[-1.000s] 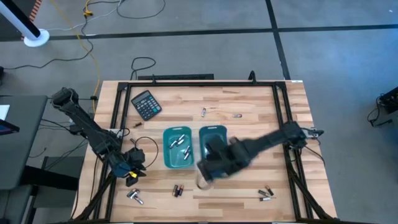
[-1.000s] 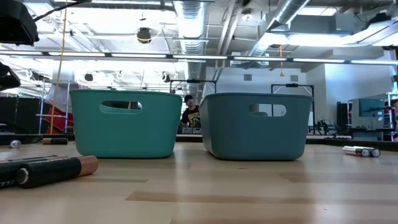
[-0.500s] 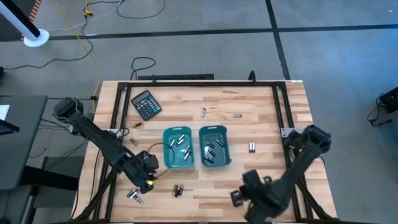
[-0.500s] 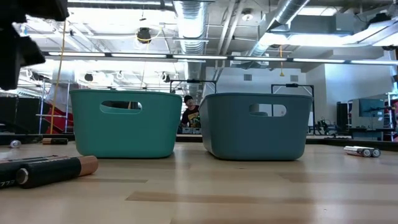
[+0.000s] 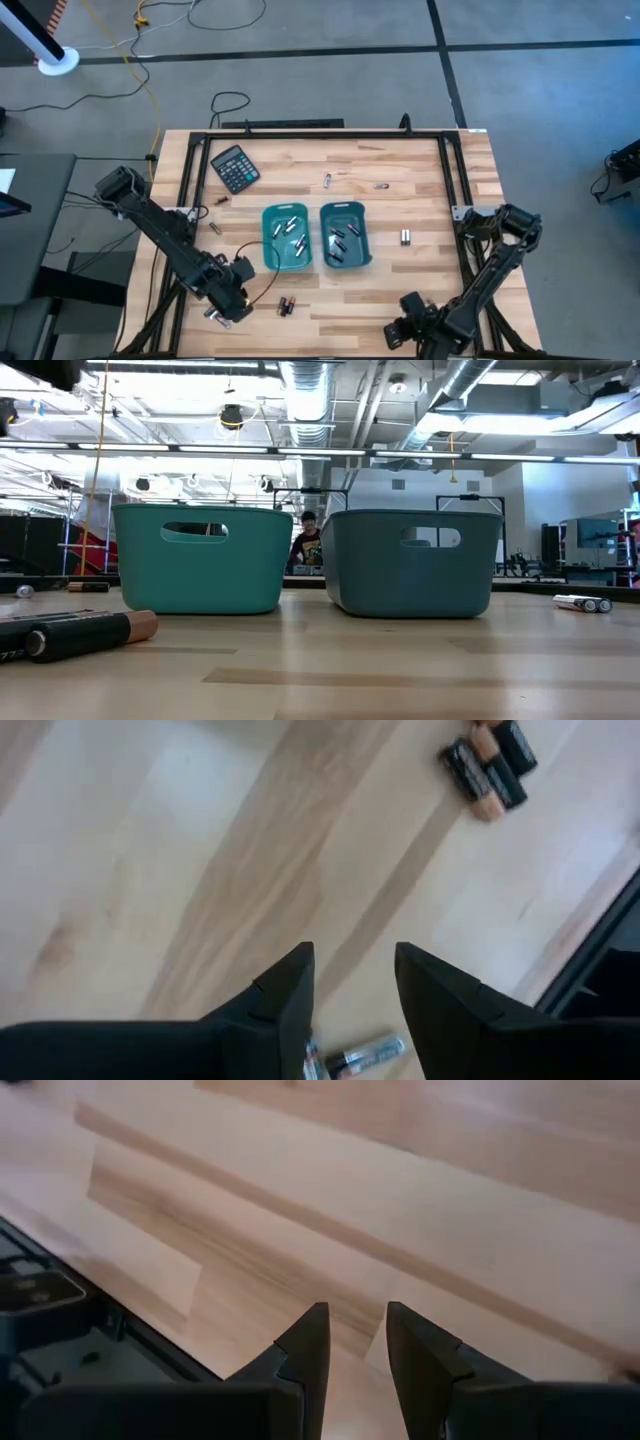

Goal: Sort batteries
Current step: Put the silver battery into the green bin

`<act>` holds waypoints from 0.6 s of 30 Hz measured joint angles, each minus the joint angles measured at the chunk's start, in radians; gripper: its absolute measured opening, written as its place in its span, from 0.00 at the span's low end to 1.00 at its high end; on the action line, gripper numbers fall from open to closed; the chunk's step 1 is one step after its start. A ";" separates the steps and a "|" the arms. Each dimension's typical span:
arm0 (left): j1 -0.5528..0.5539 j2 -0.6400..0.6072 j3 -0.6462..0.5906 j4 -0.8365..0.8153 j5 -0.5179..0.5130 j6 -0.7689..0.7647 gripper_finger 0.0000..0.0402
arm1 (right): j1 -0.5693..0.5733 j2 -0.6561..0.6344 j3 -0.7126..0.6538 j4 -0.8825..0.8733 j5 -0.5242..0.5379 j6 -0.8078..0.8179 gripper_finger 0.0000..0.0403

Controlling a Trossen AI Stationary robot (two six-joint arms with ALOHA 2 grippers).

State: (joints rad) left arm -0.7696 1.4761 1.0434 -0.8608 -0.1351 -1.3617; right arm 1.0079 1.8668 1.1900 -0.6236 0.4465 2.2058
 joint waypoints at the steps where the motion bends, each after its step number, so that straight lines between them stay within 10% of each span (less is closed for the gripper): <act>1: -0.015 0.000 0.000 0.003 0.000 -0.009 0.34 | 0.000 0.000 -0.017 0.035 0.000 -0.014 0.29; 18: -0.248 0.264 -0.001 0.146 0.108 0.459 0.34 | 0.000 0.000 -0.050 0.119 0.000 -0.093 0.29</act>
State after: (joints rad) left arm -1.0173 1.7405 1.0428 -0.7145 -0.0270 -0.9022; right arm 1.0077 1.8668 1.1404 -0.5051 0.4465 2.1128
